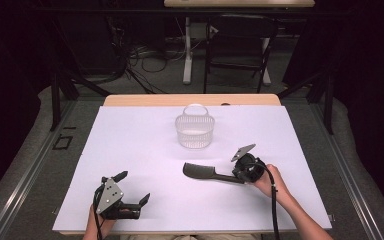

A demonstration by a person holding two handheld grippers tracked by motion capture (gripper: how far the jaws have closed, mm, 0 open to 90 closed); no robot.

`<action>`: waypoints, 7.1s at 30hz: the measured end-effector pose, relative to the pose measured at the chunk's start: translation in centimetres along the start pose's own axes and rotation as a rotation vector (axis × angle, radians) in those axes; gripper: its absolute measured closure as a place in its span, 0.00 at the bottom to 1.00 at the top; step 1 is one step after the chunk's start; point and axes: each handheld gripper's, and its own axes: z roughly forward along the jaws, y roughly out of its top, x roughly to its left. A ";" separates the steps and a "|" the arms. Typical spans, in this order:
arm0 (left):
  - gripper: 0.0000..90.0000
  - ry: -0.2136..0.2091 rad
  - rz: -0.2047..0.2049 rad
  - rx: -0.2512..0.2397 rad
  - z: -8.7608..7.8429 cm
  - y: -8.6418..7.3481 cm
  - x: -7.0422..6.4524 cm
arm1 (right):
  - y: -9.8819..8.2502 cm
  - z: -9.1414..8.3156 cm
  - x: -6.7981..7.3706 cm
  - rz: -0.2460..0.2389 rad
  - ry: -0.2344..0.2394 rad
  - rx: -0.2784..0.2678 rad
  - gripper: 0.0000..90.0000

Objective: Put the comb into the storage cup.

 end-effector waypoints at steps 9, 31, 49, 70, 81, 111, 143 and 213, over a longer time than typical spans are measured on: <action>0.00 0.009 0.009 0.007 -0.1 0.0 -0.1 | 0.1 -0.3 0.4 -0.012 0.020 0.008 1.00; 0.00 0.023 -0.020 -0.013 -0.2 -0.1 0.3 | 0.4 -0.6 0.8 -0.027 0.037 0.020 1.00; 0.00 0.023 -0.006 -0.006 -0.3 -0.1 0.4 | 0.4 -1.1 0.5 -0.046 -0.001 -0.001 0.79; 0.00 0.025 -0.007 -0.007 -0.3 -0.1 0.3 | 1.0 -2.6 0.1 -0.032 0.006 -0.048 0.19; 0.00 0.024 -0.003 -0.006 -0.3 -0.1 0.3 | 1.6 -2.8 0.7 -0.049 0.020 -0.046 0.07; 0.00 0.028 -0.006 -0.008 -0.4 -0.1 0.3 | 3.8 -1.0 2.8 -0.116 0.079 0.024 0.00; 0.00 0.019 -0.010 0.005 -0.3 -0.2 0.3 | 5.5 0.7 3.8 -0.104 0.078 0.167 0.66; 0.00 0.003 -0.002 0.002 -0.2 -0.2 0.3 | 4.1 -1.6 2.4 -0.069 0.106 0.001 0.80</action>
